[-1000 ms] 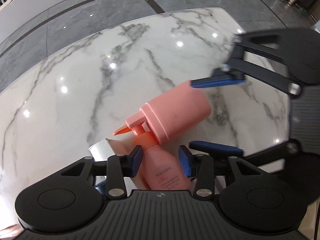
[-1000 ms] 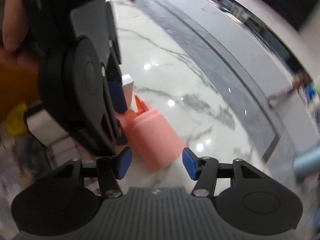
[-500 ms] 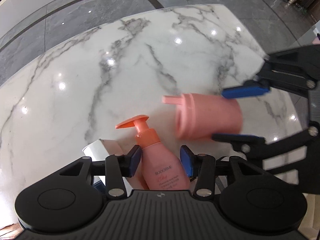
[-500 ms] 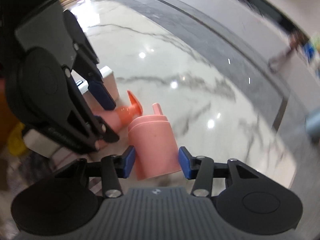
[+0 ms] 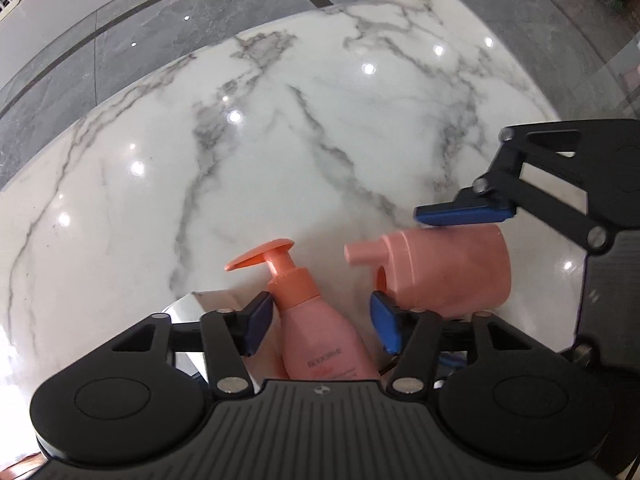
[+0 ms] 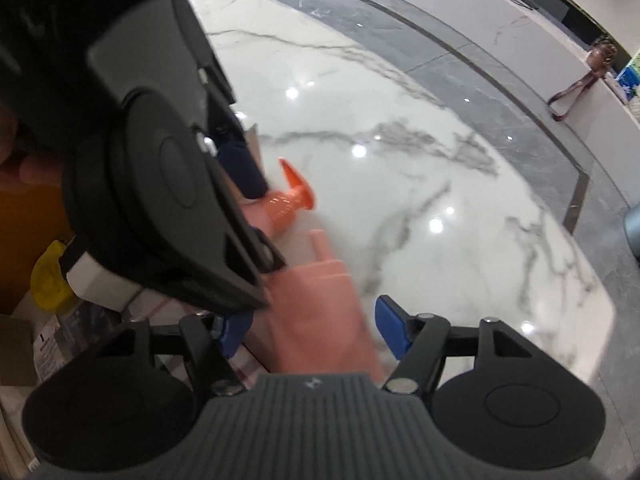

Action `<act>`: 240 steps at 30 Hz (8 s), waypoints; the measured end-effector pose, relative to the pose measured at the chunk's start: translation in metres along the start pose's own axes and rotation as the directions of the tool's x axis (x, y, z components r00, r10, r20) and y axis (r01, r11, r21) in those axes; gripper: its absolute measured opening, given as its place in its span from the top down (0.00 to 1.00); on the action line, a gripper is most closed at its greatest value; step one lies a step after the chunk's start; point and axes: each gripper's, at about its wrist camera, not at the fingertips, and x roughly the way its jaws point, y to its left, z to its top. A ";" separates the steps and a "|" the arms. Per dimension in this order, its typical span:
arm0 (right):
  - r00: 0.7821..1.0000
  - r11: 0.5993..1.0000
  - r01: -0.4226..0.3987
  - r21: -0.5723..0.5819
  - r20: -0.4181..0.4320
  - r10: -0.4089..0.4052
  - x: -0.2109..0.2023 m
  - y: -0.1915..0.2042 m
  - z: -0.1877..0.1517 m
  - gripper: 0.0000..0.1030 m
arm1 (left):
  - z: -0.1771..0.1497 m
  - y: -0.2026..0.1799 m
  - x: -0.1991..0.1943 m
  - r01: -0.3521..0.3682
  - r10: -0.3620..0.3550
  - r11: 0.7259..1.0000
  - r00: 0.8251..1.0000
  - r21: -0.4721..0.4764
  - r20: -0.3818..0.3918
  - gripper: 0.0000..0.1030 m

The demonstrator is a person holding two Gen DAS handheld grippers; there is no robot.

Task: Organize rigid objects
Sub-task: 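Close left tool on pump bottle while right tool grasps pink lidded cup, then carry both items into the box, opening left tool to release the pump bottle, then lower pink lidded cup into the box beside the bottle and open right tool, then move left tool to black spray can while right tool reaches white cylinder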

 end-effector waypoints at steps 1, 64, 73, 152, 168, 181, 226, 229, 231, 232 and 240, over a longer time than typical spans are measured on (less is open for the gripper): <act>1.000 1.000 -0.009 -0.004 0.001 0.009 0.002 0.002 0.001 0.35 | 0.001 -0.002 0.002 -0.024 0.024 1.000 1.000 0.010 -0.013 0.33; 0.951 0.780 -0.175 0.601 0.309 -0.025 0.007 0.190 0.113 0.45 | -0.246 0.134 -0.112 -0.290 0.145 0.938 0.829 0.192 0.540 0.72; 0.958 0.780 -0.155 0.607 0.284 -0.031 0.030 0.191 0.116 0.45 | -0.251 0.128 -0.079 -0.431 0.245 0.858 0.821 0.279 0.516 0.69; 0.987 0.835 -0.112 0.538 0.160 0.029 0.060 0.246 0.121 0.40 | -0.320 0.190 -0.114 0.039 0.081 0.963 0.902 -0.268 0.424 0.78; 0.976 0.753 0.081 0.653 0.103 -0.194 0.080 0.251 0.135 0.38 | -0.322 0.191 -0.113 0.051 0.077 0.960 0.899 -0.277 0.432 0.78; 0.977 0.816 0.027 0.578 0.159 -0.145 0.060 0.244 0.124 0.38 | -0.327 0.193 -0.112 0.073 0.059 0.959 0.894 -0.275 0.443 0.79; 0.952 0.558 -0.046 0.828 0.205 -0.226 -0.081 0.146 -0.119 0.65 | -0.262 -0.018 -0.157 0.008 -0.146 0.964 0.851 0.265 0.504 0.75; 0.948 0.465 -0.136 0.875 0.250 -0.194 -0.073 0.130 -0.138 0.65 | -0.239 -0.052 -0.130 -0.035 -0.142 0.930 0.885 0.367 0.444 0.74; 0.946 0.426 -0.164 0.890 0.264 -0.186 -0.067 0.122 -0.144 0.65 | -0.227 -0.071 -0.109 -0.062 -0.136 0.894 0.906 0.444 0.401 0.71; 0.947 0.411 -0.172 0.895 0.266 -0.182 -0.063 0.119 -0.147 0.65 | -0.222 -0.079 -0.099 -0.082 -0.127 0.871 0.914 0.484 0.384 0.70; 0.942 0.372 -0.234 0.898 0.304 -0.140 -0.042 0.100 -0.153 0.67 | -0.192 -0.109 -0.030 -0.181 -0.024 0.687 0.962 0.703 0.271 0.53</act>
